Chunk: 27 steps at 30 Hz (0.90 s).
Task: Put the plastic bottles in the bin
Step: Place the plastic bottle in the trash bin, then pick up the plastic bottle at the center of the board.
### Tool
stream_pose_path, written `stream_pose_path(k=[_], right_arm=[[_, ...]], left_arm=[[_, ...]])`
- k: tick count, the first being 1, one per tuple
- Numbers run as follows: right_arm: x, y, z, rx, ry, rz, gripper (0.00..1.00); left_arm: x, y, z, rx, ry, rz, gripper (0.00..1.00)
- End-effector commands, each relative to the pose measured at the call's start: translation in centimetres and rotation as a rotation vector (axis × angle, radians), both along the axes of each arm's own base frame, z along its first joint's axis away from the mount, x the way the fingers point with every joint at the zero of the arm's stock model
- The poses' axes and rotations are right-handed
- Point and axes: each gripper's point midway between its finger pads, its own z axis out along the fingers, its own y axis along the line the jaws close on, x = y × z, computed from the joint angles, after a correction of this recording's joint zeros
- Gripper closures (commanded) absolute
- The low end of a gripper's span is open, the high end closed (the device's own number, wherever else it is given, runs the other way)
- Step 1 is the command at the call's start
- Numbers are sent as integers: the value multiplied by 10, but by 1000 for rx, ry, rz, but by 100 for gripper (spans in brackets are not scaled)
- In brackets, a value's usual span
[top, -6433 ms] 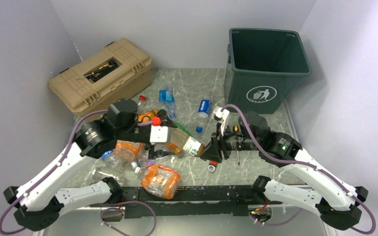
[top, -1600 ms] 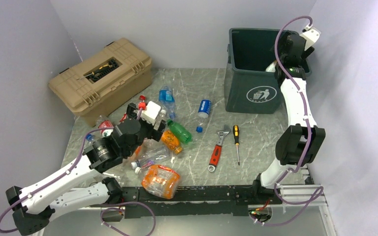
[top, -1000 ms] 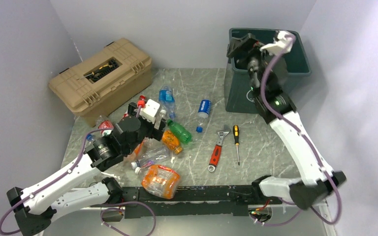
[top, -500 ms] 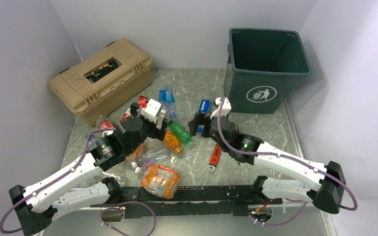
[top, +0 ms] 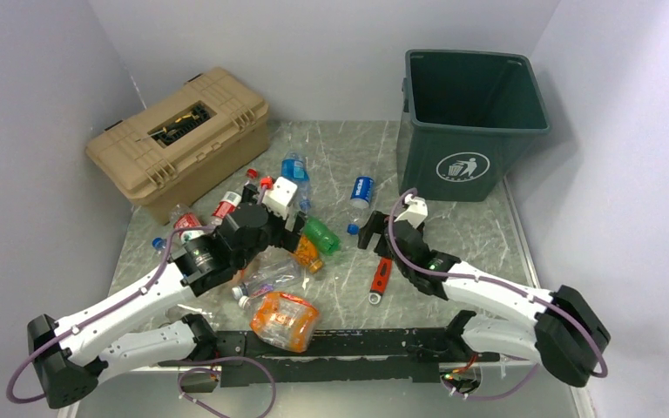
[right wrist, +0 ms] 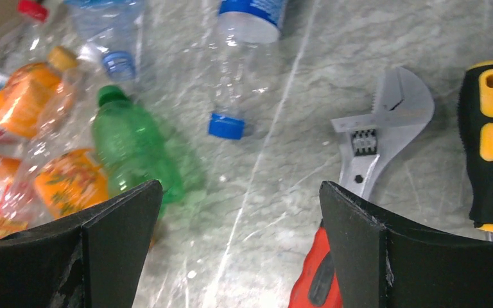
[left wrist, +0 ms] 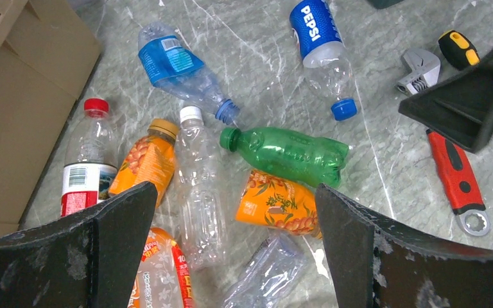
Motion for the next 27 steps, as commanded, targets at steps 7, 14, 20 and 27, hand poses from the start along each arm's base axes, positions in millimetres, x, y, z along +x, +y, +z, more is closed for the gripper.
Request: stream_pose_path(k=[7,14,20,27], right_arm=[[64,19,-8,103,-33,-108,3],[92,27,-28,54,-5,-128,2],[113,36,-52,-18,78,-137,1],[123,35,-77,-118,129,-157,8]], left_arm=[[3,-7,18,-46,-18,-8,1],[-2,-6,26,-73,-33,-26,0],[-3,-7,28,-73,-27,-36,0],[-5,-10,26,-64,-2,-46,2]])
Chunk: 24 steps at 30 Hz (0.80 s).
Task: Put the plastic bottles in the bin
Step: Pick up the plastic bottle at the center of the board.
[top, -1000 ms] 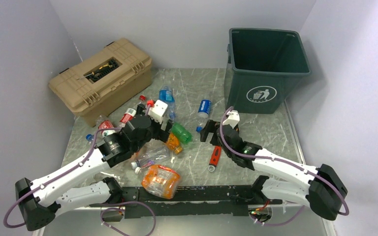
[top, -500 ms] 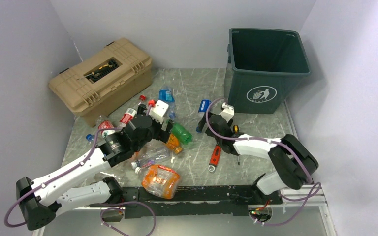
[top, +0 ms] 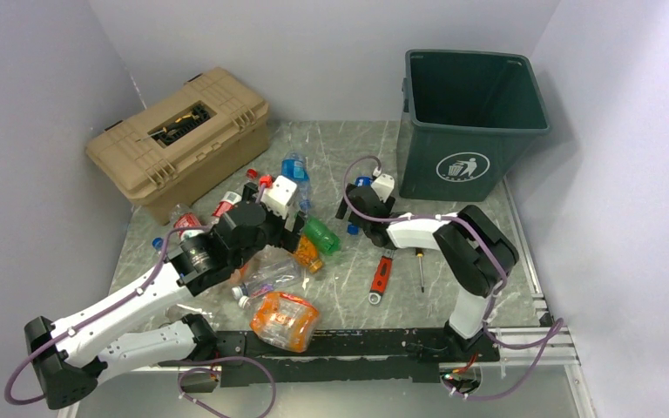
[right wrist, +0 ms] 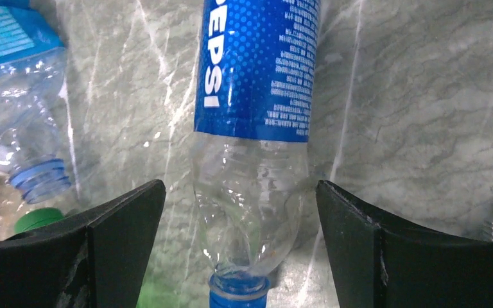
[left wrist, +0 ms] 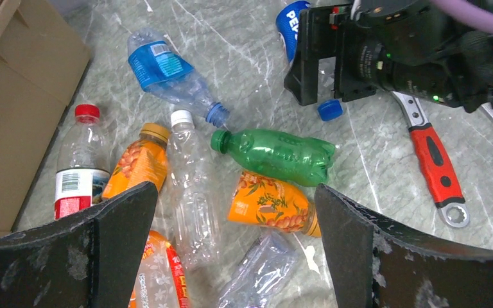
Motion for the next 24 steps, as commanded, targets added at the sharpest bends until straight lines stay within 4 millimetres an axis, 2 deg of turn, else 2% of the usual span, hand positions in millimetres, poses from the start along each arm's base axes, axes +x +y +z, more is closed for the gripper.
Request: stream_pose_path(k=[1,5,9,11,14,16,19,24], right_arm=[[9,-5,-6,-66,14,-17,9],[5,-8,-18,-95,32,-5,18],[0,-8,-21,-101,35,17,39],[-3,-9,-21,-106,36,23,48],[-8,-11,-14,-106,19,32,54],[-15,-6,-2,-97,-10,64,57],[-30,3,27,-95,-75,135,60],[-74,23,84,-74,-189,373,62]], left_arm=[[-1,-6,19,-47,-12,-14,2],[-2,-4,23,-55,-25,-19,2],[-3,-4,25,-60,-31,-27,2],[-3,-4,26,-60,-33,-27,2],[-4,-2,27,-60,-35,-23,3],[-4,-1,29,-63,-39,-20,3],[-4,3,33,-74,-57,-11,3],[-9,9,48,-119,-108,-16,1]])
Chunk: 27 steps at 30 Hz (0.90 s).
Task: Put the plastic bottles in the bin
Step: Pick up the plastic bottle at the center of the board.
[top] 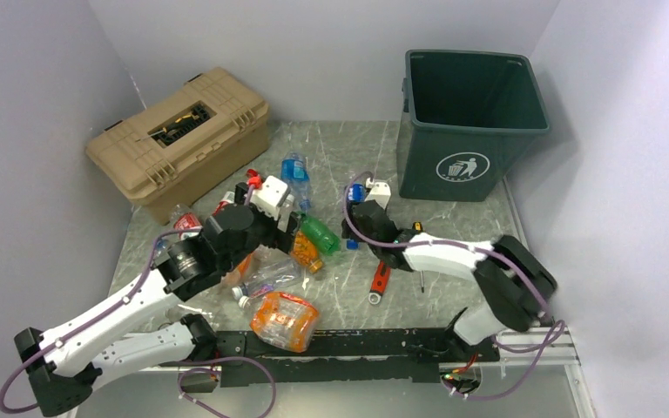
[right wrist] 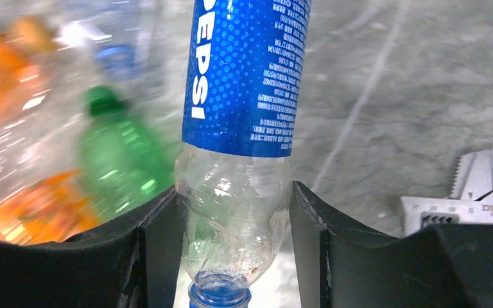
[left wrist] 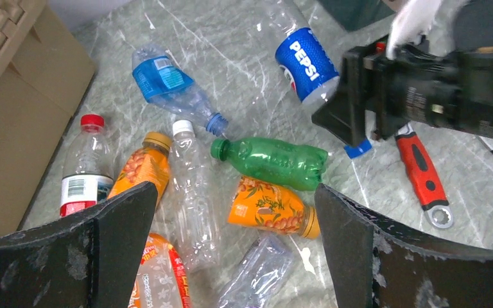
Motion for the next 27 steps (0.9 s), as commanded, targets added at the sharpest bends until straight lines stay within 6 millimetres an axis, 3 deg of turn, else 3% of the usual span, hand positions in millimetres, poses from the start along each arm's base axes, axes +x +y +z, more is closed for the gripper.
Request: stream_pose_path(k=[1,6,10,13,20,27], right_arm=[[-35,22,71,50,-152,253,62],[-111,31,120,142,-296,627,63],[-155,25,137,178,-346,788,64],[-171,29,148,225,-345,844,65],[-181,28,168,333,-399,844,69],[-190,35,194,482,-489,870,69]], left_arm=[[-5,3,38,-115,-94,-19,0],[-41,-19,76,-323,-118,-228,0],[-64,-36,109,-486,-57,-349,1],[-73,-43,122,-489,-34,-410,0],[-86,-31,146,-576,4,-395,1],[-82,-41,128,-733,151,-332,0]])
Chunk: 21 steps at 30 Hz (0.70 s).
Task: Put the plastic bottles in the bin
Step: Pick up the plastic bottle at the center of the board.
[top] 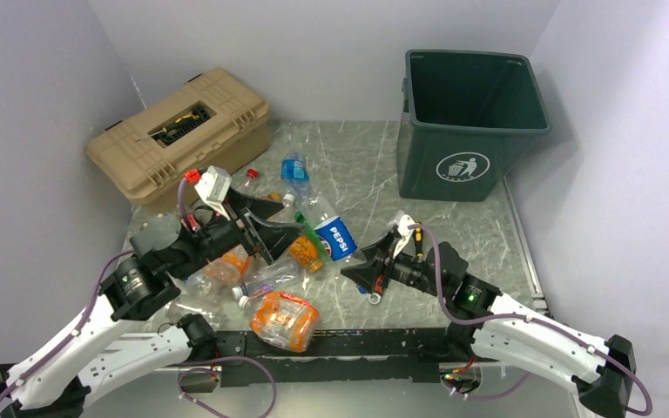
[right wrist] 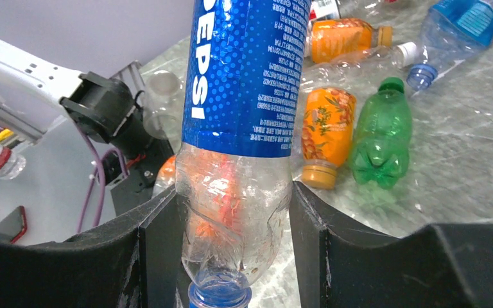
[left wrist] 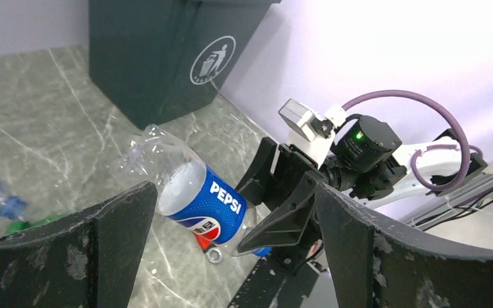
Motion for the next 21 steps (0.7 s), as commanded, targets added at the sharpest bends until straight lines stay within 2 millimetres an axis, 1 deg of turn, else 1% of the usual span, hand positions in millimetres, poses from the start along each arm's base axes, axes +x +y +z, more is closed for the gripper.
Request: stream_pose_path(k=[1,4,7,11,15,18,21], right_arm=[[-8,11,42,158,-56,62,69],[-10,14,49,168,-66,81,69],[-11,14,58,176,-83,91,69],[-13,12,67,183,-103,97,70],[-14,11,75,211,-118,99,70],[-12,10,78,223,-126,86,71],[-7,4,85,238,-143,38,71]], left_arm=[[3,-17,-11,-90,131,-26,1],[7,-29,-18,-82,169,-50,1],[9,-37,-20,-82,190,-68,0],[12,-40,-22,-88,209,-64,0],[17,-43,-30,-103,253,-45,0],[21,-43,-35,-124,280,-29,0],[21,-41,-39,-137,293,-24,0]])
